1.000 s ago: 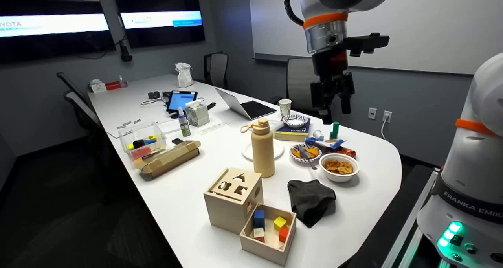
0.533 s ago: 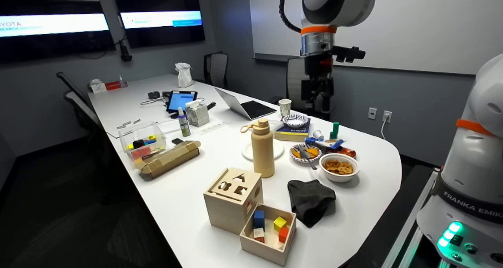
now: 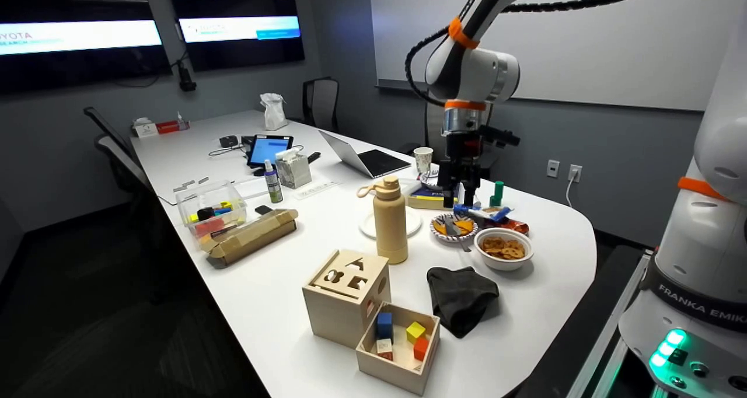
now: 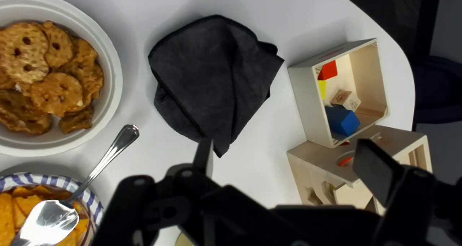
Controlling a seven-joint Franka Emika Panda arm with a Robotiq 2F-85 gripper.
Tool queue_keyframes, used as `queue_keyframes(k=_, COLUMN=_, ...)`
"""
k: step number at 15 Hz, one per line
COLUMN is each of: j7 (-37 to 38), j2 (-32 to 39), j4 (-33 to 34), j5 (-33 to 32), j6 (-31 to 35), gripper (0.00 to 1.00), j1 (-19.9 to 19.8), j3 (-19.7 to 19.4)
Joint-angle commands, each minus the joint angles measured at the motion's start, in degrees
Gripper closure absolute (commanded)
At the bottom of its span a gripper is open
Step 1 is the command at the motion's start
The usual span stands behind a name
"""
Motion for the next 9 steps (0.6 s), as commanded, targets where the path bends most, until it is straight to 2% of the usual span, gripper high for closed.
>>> queue_keyframes(k=1, j7=-8.7, j2=9.7, j4=5.3, j5=9.1, j6=1.5, gripper=0.00, j1=-5.1, j3=1.6)
queue_keyframes(k=5, j7=-11.5, j2=16.9, j4=10.0, j5=15.9, j6=1.4, gripper=0.00, j1=-10.4, j3=3.8)
queue_keyframes(k=9, j7=-10.0, j2=22.6, j4=13.8, j5=19.6, j6=3.8, gripper=0.00, j1=-13.2, j3=5.3)
